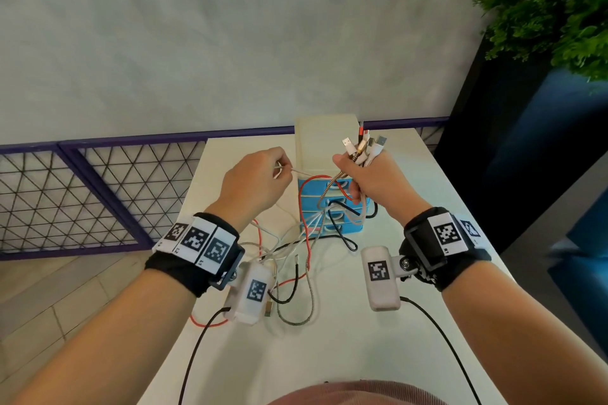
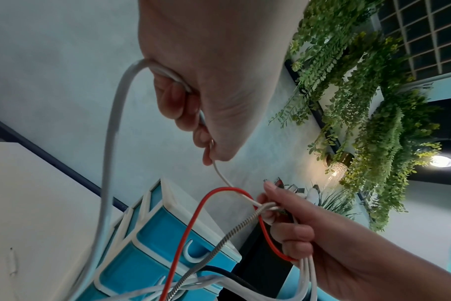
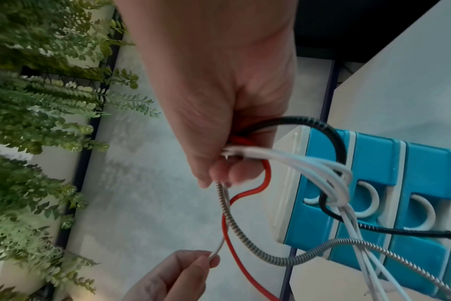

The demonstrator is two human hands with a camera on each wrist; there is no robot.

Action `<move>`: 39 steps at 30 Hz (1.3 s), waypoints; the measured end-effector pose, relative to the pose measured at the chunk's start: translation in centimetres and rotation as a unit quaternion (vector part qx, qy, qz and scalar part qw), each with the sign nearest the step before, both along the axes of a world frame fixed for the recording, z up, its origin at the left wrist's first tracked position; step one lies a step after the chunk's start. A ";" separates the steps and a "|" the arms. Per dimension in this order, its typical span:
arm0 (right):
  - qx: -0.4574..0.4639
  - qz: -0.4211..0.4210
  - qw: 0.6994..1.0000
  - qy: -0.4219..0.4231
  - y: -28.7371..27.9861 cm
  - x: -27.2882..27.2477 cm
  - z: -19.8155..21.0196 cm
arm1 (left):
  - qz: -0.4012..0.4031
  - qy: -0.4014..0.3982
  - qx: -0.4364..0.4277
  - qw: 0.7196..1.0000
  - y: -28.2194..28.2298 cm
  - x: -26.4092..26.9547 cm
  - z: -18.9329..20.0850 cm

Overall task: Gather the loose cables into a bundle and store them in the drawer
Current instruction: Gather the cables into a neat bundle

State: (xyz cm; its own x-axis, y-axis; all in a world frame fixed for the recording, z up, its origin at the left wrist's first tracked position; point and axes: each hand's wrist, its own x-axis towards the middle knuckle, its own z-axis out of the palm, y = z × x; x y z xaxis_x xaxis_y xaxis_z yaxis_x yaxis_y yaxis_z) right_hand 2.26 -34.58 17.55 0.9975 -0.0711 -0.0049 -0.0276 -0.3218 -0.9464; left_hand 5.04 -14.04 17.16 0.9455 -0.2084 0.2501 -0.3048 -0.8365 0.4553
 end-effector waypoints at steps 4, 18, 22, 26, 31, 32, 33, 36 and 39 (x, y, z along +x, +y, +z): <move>0.114 0.029 0.993 0.025 -0.3 0.0 -0.2 | 0.000 0.008 -0.028 1.000 0.5 0.5 -0.1; 0.240 0.072 0.967 0.037 -0.2 -0.6 0.3 | -0.006 0.040 -0.062 0.997 1.1 1.3 -0.2; 0.224 0.086 0.970 0.040 -0.1 -0.7 0.3 | 0.012 0.030 -0.063 0.998 1.2 1.5 -0.5; 0.222 0.055 0.974 0.013 -0.3 -0.5 0.1 | 0.090 -0.032 0.013 0.995 2.3 1.8 -0.7; 0.257 0.032 0.966 -0.014 -1.3 -0.6 0.4 | 0.146 0.075 0.054 0.985 6.2 3.0 -2.9; 0.237 0.031 0.971 -0.019 -1.3 -0.6 0.2 | 0.147 0.096 0.063 0.982 6.6 3.0 -3.5; 0.223 0.033 0.974 -0.025 -1.1 -0.6 0.2 | 0.147 0.114 0.073 0.980 6.8 3.0 -4.1; 0.256 0.051 0.965 -0.027 -0.2 -0.7 0.2 | 0.161 0.150 0.138 0.966 6.6 2.7 -5.2; 0.320 0.073 0.945 -0.004 0.7 -0.9 0.6 | 0.087 0.098 0.119 0.984 4.5 1.9 -4.9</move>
